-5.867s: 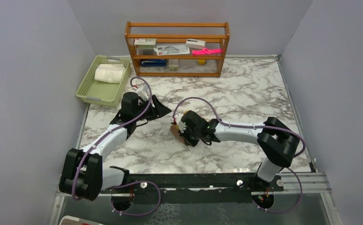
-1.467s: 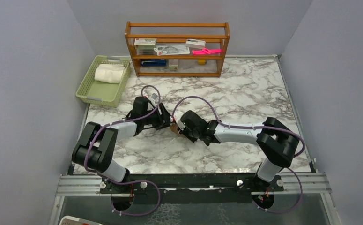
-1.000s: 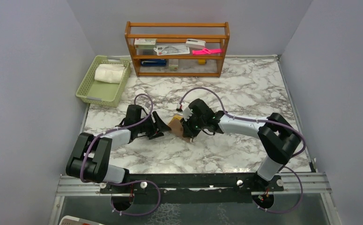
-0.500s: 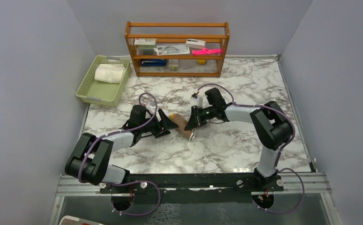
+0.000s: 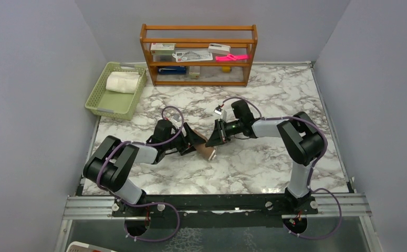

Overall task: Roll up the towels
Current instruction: Roll the towel at the center of the board, then pick up the towel at the center of the board.

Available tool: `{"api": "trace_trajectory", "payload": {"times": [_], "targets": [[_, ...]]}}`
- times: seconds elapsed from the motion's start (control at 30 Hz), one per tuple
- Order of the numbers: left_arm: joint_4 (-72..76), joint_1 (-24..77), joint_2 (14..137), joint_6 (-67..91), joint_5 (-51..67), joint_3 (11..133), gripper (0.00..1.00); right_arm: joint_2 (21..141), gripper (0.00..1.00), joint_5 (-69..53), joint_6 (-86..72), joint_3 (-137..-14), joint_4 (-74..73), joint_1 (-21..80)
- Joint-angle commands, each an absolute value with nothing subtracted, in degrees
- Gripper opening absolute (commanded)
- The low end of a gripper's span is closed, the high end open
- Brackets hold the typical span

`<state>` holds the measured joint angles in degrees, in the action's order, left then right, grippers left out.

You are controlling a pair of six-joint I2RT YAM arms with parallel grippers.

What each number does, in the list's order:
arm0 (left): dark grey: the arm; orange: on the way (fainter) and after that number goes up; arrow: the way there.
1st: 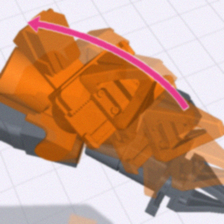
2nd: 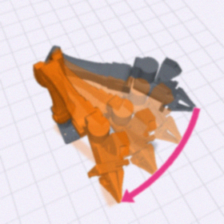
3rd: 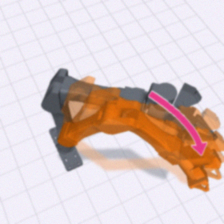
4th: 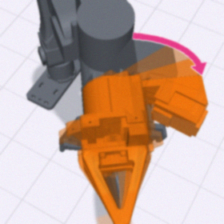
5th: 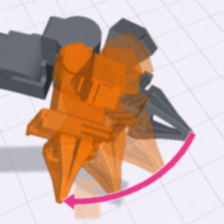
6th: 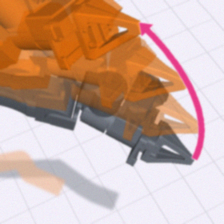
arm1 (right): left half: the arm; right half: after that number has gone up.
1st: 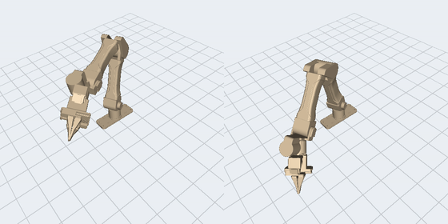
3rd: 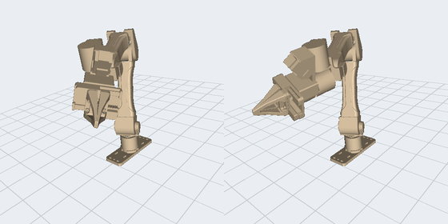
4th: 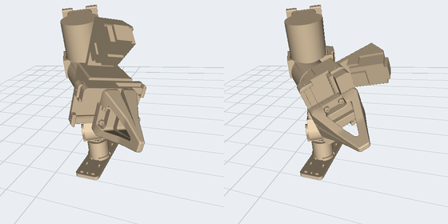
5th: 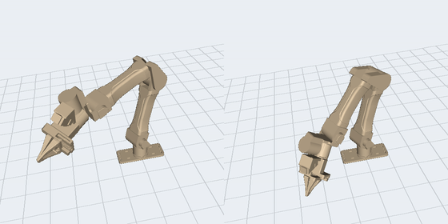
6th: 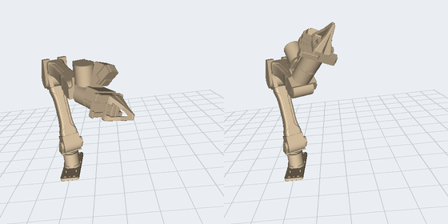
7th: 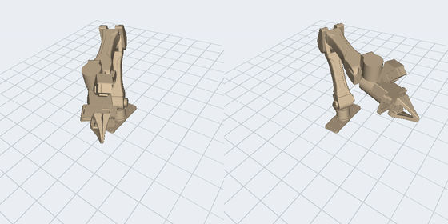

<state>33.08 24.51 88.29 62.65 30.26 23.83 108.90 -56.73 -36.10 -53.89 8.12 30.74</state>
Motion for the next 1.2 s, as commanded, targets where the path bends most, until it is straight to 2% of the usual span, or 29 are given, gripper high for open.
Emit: {"api": "trace_trajectory", "payload": {"times": [0.0,0.2,0.53,0.6,0.73,0.83,0.93,1.03,1.17], "targets": [[35.9,25.1,90.4,63.7,24.3,22.8,0.74,110.0,0.08,-60.5,-38.1,-52.6,11.8,30.5],[36.3,25.3,90.4,63.9,21.0,21.2,0.68,110.2,0.09,-61.0,-38.1,-51.8,12.6,30.5],[40.3,25.3,90.6,64.2,16.7,21.8,0.55,108.9,0.17,-61.1,-34.1,-53.3,8.0,30.5],[41.1,25.3,91.2,64.1,16.6,22.2,0.49,108.8,0.22,-62.7,-34.0,-53.3,8.4,30.5],[42.6,25.2,91.7,63.7,16.0,22.7,0.39,107.2,0.39,-65.6,-31.6,-53.2,8.3,30.5],[42.7,24.5,91.8,63.1,16.1,23.5,0.33,105.1,0.42,-66.1,-27.5,-54.7,4.2,30.4],[42.8,22.4,90.5,62.9,17.0,23.8,0.31,101.2,0.42,-62.9,-24.4,-55.5,1.1,29.2],[42.7,18.8,86.9,62.5,19.5,24.3,0.27,96.0,0.42,-61.3,-26.4,-52.8,4.6,24.8],[37.9,11.5,80.1,60.4,24.4,27.5,0.24,91.7,0.44,-63.6,-26.0,-50.7,4.8,18.1]]}}
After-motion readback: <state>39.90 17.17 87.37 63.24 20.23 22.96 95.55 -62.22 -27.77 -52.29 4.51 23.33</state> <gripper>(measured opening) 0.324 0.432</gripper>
